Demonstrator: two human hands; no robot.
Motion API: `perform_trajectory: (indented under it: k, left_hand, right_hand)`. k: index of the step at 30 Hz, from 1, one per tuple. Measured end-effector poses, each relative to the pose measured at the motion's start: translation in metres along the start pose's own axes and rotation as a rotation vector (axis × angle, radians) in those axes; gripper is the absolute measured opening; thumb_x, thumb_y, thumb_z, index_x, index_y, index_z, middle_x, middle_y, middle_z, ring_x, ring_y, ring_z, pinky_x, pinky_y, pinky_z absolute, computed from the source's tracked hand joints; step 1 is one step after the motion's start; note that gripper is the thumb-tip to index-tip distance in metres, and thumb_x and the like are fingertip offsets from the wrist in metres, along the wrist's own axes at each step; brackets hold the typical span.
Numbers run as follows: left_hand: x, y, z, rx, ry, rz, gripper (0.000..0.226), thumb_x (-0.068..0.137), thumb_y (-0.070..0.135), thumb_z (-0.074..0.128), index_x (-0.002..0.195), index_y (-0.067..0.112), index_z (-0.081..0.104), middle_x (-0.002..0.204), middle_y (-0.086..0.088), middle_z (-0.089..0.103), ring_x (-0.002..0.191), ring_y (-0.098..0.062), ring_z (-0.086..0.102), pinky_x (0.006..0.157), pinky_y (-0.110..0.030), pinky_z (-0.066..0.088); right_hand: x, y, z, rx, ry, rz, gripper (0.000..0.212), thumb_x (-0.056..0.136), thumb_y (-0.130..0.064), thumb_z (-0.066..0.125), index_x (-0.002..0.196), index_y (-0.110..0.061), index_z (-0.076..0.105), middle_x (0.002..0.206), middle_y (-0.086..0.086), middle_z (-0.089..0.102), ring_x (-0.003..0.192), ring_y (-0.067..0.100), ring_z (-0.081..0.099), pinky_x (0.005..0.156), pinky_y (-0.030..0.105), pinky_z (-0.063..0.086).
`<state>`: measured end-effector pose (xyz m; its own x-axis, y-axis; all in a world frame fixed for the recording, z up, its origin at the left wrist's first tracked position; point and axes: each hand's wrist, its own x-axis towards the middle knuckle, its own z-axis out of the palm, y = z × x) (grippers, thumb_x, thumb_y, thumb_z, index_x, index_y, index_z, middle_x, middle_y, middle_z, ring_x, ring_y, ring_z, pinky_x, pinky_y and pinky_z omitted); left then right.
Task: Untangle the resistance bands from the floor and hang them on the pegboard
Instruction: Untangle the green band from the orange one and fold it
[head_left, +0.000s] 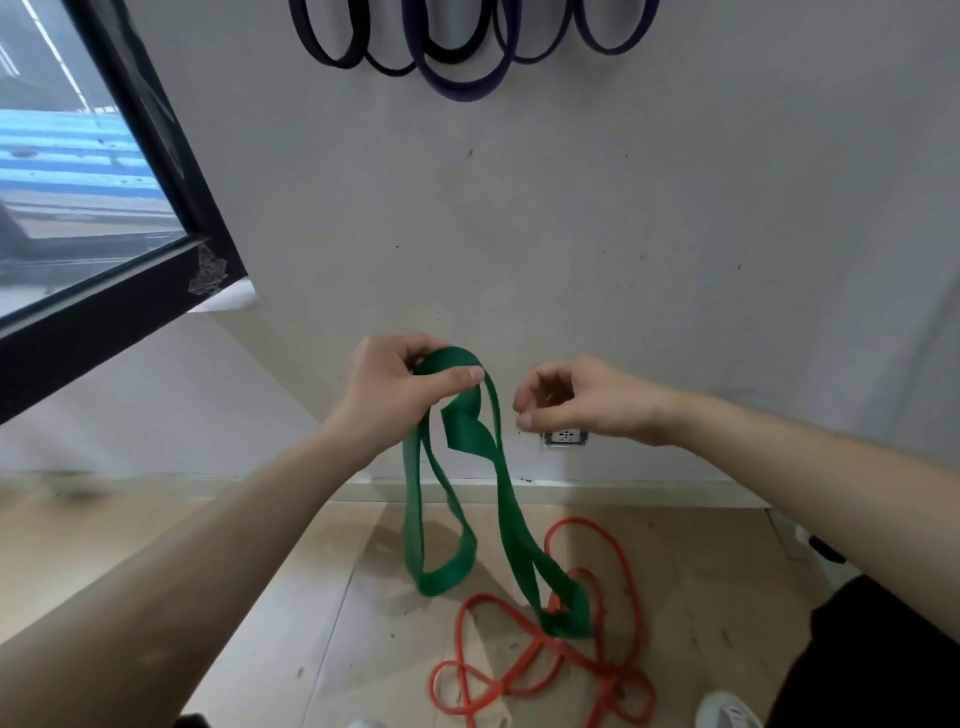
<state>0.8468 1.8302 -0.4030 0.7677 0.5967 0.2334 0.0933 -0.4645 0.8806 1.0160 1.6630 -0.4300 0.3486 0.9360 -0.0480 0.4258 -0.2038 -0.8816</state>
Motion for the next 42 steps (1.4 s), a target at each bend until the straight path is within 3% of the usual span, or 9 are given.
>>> perform_trajectory:
  k: [6, 9, 12, 17, 22, 28, 31, 36, 42]
  left_hand:
    - [0.0, 0.003, -0.002, 0.001, 0.135, 0.032, 0.022, 0.074, 0.031, 0.089, 0.09, 0.019, 0.078, 0.079, 0.004, 0.077, 0.073, -0.01, 0.072, 0.071, -0.027, 0.058]
    - [0.001, 0.002, -0.006, -0.043, 0.191, 0.014, 0.023, 0.073, 0.032, 0.089, 0.091, 0.022, 0.078, 0.079, 0.004, 0.077, 0.073, -0.012, 0.073, 0.071, -0.031, 0.06]
    - [0.003, 0.001, -0.014, -0.099, 0.231, -0.014, 0.02, 0.074, 0.029, 0.088, 0.09, 0.021, 0.078, 0.077, 0.004, 0.077, 0.068, -0.009, 0.071, 0.067, -0.028, 0.057]
    - [0.002, 0.001, -0.021, -0.11, 0.243, -0.041, 0.02, 0.076, 0.029, 0.087, 0.09, 0.019, 0.079, 0.074, 0.004, 0.076, 0.063, -0.006, 0.068, 0.065, -0.025, 0.054]
    - [0.003, 0.0, -0.025, -0.12, 0.26, -0.043, 0.02, 0.076, 0.028, 0.087, 0.09, 0.016, 0.078, 0.072, 0.003, 0.074, 0.061, -0.008, 0.065, 0.065, -0.028, 0.054]
    - [0.001, -0.001, -0.028, -0.088, 0.239, -0.04, 0.018, 0.074, 0.029, 0.088, 0.085, 0.018, 0.078, 0.076, -0.006, 0.075, 0.06, -0.013, 0.063, 0.066, -0.034, 0.056]
    - [0.001, -0.004, -0.033, -0.069, 0.247, -0.035, 0.019, 0.075, 0.031, 0.088, 0.086, 0.019, 0.078, 0.072, -0.001, 0.074, 0.058, -0.012, 0.062, 0.062, -0.027, 0.053]
    - [0.0, -0.011, -0.041, -0.078, 0.236, -0.041, 0.018, 0.074, 0.028, 0.088, 0.085, 0.019, 0.078, 0.069, 0.004, 0.072, 0.056, -0.011, 0.059, 0.063, -0.026, 0.053]
    - [-0.002, -0.012, -0.04, -0.028, 0.136, -0.008, 0.02, 0.075, 0.027, 0.088, 0.09, 0.019, 0.078, 0.074, 0.003, 0.074, 0.064, -0.008, 0.063, 0.069, -0.028, 0.057]
  right_hand:
    - [0.013, 0.011, 0.042, 0.181, -0.04, 0.076, 0.042, 0.08, -0.026, 0.081, 0.113, -0.011, 0.06, 0.116, 0.018, 0.068, 0.108, 0.031, 0.068, 0.101, 0.04, 0.053]
    - [0.018, 0.006, 0.05, 0.234, -0.063, 0.093, 0.037, 0.087, -0.025, 0.078, 0.117, -0.014, 0.058, 0.102, 0.007, 0.071, 0.094, 0.016, 0.067, 0.083, 0.027, 0.046]
    - [0.021, 0.001, 0.055, 0.288, -0.039, 0.051, 0.035, 0.087, -0.025, 0.078, 0.118, -0.02, 0.063, 0.084, -0.005, 0.066, 0.085, 0.008, 0.063, 0.082, 0.026, 0.043]
    - [0.025, -0.011, 0.063, 0.294, 0.108, -0.146, 0.038, 0.088, -0.019, 0.077, 0.124, -0.025, 0.066, 0.082, 0.0, 0.064, 0.083, 0.01, 0.061, 0.087, 0.028, 0.052]
    - [0.03, -0.014, 0.07, 0.186, 0.068, -0.106, 0.055, 0.091, -0.027, 0.073, 0.143, -0.026, 0.054, 0.081, 0.003, 0.051, 0.076, 0.01, 0.053, 0.079, 0.024, 0.046]
    - [0.034, -0.014, 0.064, 0.152, 0.021, -0.073, 0.018, 0.085, -0.019, 0.079, 0.1, -0.017, 0.068, 0.071, 0.0, 0.047, 0.068, 0.014, 0.044, 0.067, 0.028, 0.039]
    - [0.03, -0.011, 0.056, 0.029, 0.002, -0.107, 0.019, 0.079, -0.014, 0.083, 0.08, -0.019, 0.065, 0.081, 0.008, 0.054, 0.075, 0.018, 0.049, 0.071, 0.031, 0.042]
    - [0.021, -0.002, 0.038, -0.082, -0.053, -0.06, 0.022, 0.081, -0.011, 0.083, 0.092, -0.002, 0.067, 0.1, 0.021, 0.069, 0.084, 0.018, 0.063, 0.08, 0.032, 0.056]
    - [0.02, 0.001, 0.033, -0.032, 0.058, -0.043, 0.024, 0.082, -0.016, 0.083, 0.098, -0.011, 0.066, 0.096, 0.01, 0.067, 0.085, 0.02, 0.065, 0.066, 0.02, 0.053]
